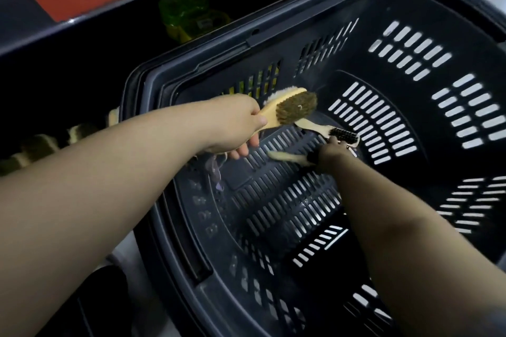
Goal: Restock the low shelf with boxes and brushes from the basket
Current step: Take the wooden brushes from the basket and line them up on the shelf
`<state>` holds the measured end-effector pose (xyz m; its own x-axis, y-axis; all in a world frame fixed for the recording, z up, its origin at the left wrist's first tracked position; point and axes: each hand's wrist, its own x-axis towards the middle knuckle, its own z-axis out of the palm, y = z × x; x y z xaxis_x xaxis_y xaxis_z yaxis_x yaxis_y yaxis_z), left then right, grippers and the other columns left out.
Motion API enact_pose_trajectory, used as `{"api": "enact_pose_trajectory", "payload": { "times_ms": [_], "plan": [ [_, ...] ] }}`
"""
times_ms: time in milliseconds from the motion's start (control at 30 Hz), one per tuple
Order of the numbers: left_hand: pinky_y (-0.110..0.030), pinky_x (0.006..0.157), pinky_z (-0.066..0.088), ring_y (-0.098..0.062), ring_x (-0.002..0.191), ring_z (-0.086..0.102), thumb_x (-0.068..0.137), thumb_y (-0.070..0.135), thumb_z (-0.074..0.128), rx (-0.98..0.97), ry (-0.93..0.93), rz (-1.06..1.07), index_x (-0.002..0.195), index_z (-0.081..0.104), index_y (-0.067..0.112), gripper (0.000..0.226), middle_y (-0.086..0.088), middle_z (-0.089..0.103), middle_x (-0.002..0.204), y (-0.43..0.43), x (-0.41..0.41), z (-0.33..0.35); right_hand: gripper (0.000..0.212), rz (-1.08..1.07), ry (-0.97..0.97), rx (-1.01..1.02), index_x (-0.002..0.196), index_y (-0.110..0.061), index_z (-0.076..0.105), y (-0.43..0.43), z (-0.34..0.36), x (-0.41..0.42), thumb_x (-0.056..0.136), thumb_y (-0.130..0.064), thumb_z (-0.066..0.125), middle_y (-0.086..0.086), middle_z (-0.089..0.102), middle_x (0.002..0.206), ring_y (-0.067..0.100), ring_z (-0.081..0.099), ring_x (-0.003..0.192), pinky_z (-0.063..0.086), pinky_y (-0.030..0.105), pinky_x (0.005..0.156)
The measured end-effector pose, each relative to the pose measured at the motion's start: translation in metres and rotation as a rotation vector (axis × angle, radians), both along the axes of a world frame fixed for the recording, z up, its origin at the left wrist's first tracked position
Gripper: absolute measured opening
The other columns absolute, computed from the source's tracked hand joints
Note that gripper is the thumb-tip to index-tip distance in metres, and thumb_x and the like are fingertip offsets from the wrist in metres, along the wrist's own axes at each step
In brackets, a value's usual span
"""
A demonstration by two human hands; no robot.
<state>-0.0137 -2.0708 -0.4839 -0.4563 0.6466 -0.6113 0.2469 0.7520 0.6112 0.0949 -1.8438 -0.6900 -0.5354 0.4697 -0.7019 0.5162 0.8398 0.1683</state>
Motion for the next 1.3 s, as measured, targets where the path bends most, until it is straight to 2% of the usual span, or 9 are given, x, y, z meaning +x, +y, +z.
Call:
{"api": "enact_pose_trajectory", "payload": {
  "times_ms": [167, 267, 433, 633, 833, 900, 967, 1067, 1300],
  "plan": [
    [-0.035, 0.070, 0.050, -0.025, 0.084, 0.061, 0.095, 0.021, 0.051, -0.056, 0.141, -0.051, 0.114, 0.049, 0.011, 0.022, -0.010, 0.063, 0.100, 0.001, -0.004, 0.002, 0.038, -0.300, -0.283, -0.716, 0.125, -0.009, 0.056, 0.003, 0.080, -0.034, 0.087, -0.013, 0.056, 0.008, 0.064, 0.101, 0.020, 0.062, 0.085, 0.054, 0.028, 0.067],
    [-0.029, 0.054, 0.035, -0.016, 0.069, 0.049, 0.094, 0.026, 0.053, -0.076, 0.203, -0.085, 0.109, 0.047, 0.018, 0.018, -0.001, 0.053, 0.082, -0.001, -0.004, 0.003, 0.037, -0.419, -0.173, -0.939, 0.124, -0.002, 0.053, -0.004, 0.128, -0.041, 0.087, -0.005, 0.052, 0.012, 0.066, 0.092, 0.017, 0.066, 0.071, 0.054, 0.024, 0.058],
    [-0.035, 0.066, 0.052, -0.024, 0.088, 0.066, 0.096, 0.015, 0.047, 0.018, -0.128, 0.066, 0.114, 0.050, 0.022, 0.020, -0.010, 0.065, 0.100, -0.004, -0.001, 0.008, 0.018, -0.598, 0.161, -1.178, 0.085, 0.002, 0.053, -0.015, 0.177, -0.036, 0.092, -0.003, 0.037, 0.008, 0.058, 0.062, 0.010, 0.057, 0.045, 0.047, 0.016, 0.041],
    [-0.017, 0.042, 0.046, -0.007, 0.059, 0.056, 0.090, 0.024, 0.060, 0.070, -0.237, 0.063, 0.113, 0.044, 0.028, 0.028, -0.001, 0.066, 0.091, -0.011, -0.003, 0.012, 0.020, -0.715, 0.331, -1.181, 0.088, -0.002, 0.058, -0.013, 0.175, -0.033, 0.094, -0.009, 0.041, 0.005, 0.067, 0.069, 0.011, 0.067, 0.058, 0.054, 0.017, 0.048],
    [-0.035, 0.066, 0.058, -0.021, 0.080, 0.066, 0.077, 0.024, 0.075, 0.016, -0.052, -0.028, 0.131, 0.041, 0.021, 0.065, -0.003, 0.065, 0.100, -0.016, -0.008, 0.007, 0.044, -0.796, 0.431, -1.354, 0.100, -0.007, 0.062, -0.009, 0.157, -0.048, 0.079, -0.044, 0.050, 0.008, 0.067, 0.090, 0.016, 0.067, 0.077, 0.059, 0.024, 0.067],
    [-0.042, 0.071, 0.058, -0.024, 0.083, 0.065, 0.077, 0.030, 0.074, -0.041, 0.053, -0.070, 0.124, 0.045, 0.021, 0.056, -0.003, 0.064, 0.104, -0.016, -0.009, 0.006, 0.045, -0.884, 0.598, -1.257, 0.097, -0.010, 0.064, 0.001, 0.142, -0.058, 0.085, -0.050, 0.048, 0.005, 0.066, 0.088, 0.015, 0.064, 0.074, 0.057, 0.024, 0.063],
    [-0.041, 0.070, 0.056, -0.026, 0.084, 0.063, 0.079, 0.031, 0.072, -0.076, 0.085, -0.096, 0.118, 0.047, 0.019, 0.048, -0.004, 0.063, 0.106, -0.014, -0.010, 0.006, 0.034, -0.700, 0.703, -0.712, 0.102, -0.007, 0.063, 0.019, 0.112, -0.062, 0.095, -0.037, 0.050, 0.008, 0.065, 0.093, 0.020, 0.062, 0.084, 0.051, 0.026, 0.069],
    [-0.042, 0.078, 0.054, -0.025, 0.089, 0.062, 0.081, 0.031, 0.069, -0.095, 0.119, -0.126, 0.116, 0.048, 0.019, 0.042, -0.003, 0.062, 0.107, -0.012, -0.011, 0.004, 0.049, -0.251, 0.287, -0.015, 0.130, -0.003, 0.045, 0.042, 0.052, -0.040, 0.092, -0.033, 0.055, 0.017, 0.051, 0.131, 0.031, 0.047, 0.122, 0.039, 0.037, 0.099],
    [-0.041, 0.081, 0.051, -0.021, 0.090, 0.061, 0.082, 0.034, 0.068, -0.156, 0.199, -0.186, 0.112, 0.049, 0.022, 0.037, 0.000, 0.062, 0.104, -0.005, -0.011, 0.003, 0.042, -0.136, 0.180, 0.235, 0.134, -0.010, 0.044, 0.038, -0.012, 0.010, 0.094, -0.022, 0.043, 0.015, 0.038, 0.137, 0.034, 0.036, 0.127, 0.033, 0.043, 0.103]
  ]
}}
